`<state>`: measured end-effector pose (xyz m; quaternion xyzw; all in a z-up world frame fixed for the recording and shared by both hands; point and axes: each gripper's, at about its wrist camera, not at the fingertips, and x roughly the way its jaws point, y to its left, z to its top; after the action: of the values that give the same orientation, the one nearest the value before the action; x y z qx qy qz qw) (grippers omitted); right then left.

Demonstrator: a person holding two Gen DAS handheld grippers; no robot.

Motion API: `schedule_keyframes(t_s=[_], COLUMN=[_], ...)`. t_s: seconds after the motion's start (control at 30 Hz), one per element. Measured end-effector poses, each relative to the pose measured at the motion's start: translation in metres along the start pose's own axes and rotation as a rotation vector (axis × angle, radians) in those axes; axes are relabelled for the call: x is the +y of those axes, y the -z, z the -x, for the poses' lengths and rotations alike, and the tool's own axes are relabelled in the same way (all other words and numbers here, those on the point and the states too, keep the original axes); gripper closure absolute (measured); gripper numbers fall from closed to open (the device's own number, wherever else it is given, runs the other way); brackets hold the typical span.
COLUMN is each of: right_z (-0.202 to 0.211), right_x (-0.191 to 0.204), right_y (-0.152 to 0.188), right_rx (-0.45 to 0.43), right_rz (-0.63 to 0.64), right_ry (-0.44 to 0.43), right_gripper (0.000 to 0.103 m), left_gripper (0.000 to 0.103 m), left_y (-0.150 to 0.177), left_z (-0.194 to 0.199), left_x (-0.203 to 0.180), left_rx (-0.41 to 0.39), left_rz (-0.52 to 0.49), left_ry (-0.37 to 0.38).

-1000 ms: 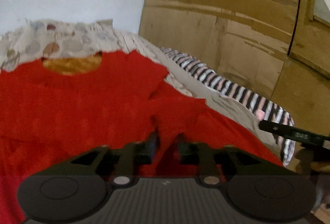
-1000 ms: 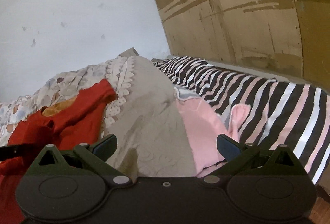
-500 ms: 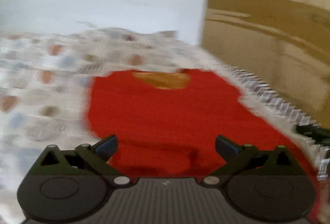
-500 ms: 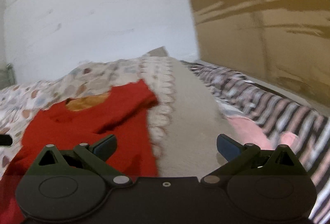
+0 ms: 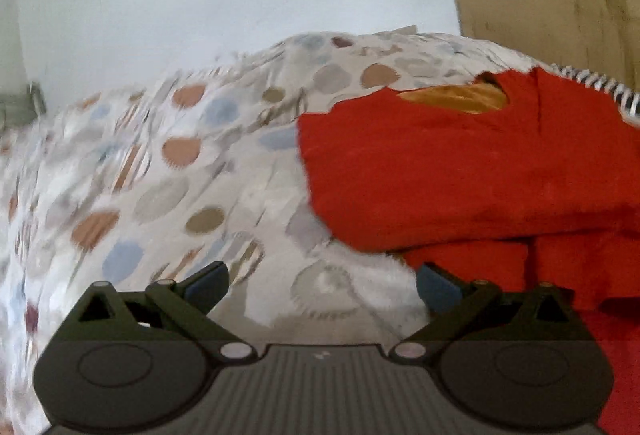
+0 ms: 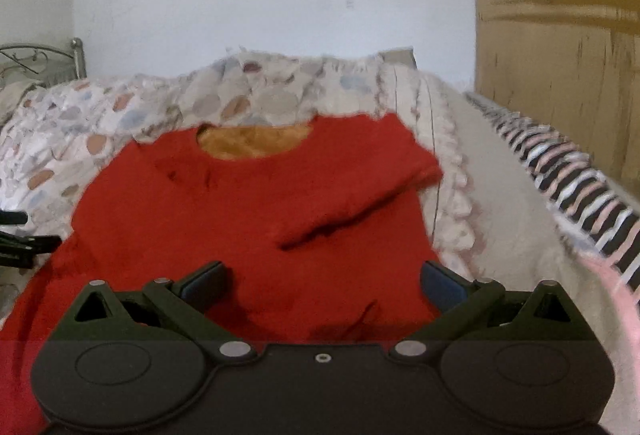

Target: Fold small clothes

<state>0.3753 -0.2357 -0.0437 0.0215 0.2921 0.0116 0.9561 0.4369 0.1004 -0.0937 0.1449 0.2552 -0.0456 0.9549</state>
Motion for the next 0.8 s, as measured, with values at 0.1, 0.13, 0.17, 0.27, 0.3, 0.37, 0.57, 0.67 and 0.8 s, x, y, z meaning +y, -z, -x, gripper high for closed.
schedule_keyframes(t_s=[0.1,0.13,0.17,0.27,0.3,0.37,0.57,0.67,0.8], right_z=[-0.003,-0.003,-0.003,-0.005,-0.005,-0.005,-0.005,-0.004,-0.004], right_x=[-0.009,-0.013,-0.017,-0.023,-0.023,-0.021,-0.019,-0.02,-0.022], right_y=[0.009,0.01,0.011,0.012,0.012,0.013,0.013,0.013,0.013], right_rx=[-0.016,-0.021,-0.023,-0.023,-0.021,-0.019,-0.021,-0.024,-0.027], right_rz=[-0.041,-0.064,-0.085,-0.121,-0.122,-0.113,-0.108,-0.114,-0.121], right_ry=[-0.032,-0.049,-0.063,-0.087,-0.088,-0.081,-0.078,-0.084,-0.09], right_gripper=[0.0,0.0,0.0,0.0,0.0,0.0,0.0,0.0,0.0], left_gripper=[0.001,0.001,0.001,0.003,0.003,0.006,0.041,0.061,0.071], left_y=[-0.006,-0.008,-0.011,-0.021,-0.024,-0.027,-0.031,-0.029,-0.023], left_z=[-0.009,-0.01,-0.012,-0.017,-0.019,-0.017,-0.027,-0.024,-0.023], left_x=[-0.008,-0.007,-0.005,0.001,0.004,0.01,0.011,0.01,0.013], left_rx=[-0.057,-0.074,-0.092,-0.139,-0.158,-0.206,-0.186,-0.172,-0.115], left_rz=[-0.015,0.005,0.026,0.069,0.09,0.137,0.155,0.164,0.196], left_ry=[-0.026,-0.021,-0.024,-0.065,-0.075,-0.076,-0.102,-0.106,-0.105])
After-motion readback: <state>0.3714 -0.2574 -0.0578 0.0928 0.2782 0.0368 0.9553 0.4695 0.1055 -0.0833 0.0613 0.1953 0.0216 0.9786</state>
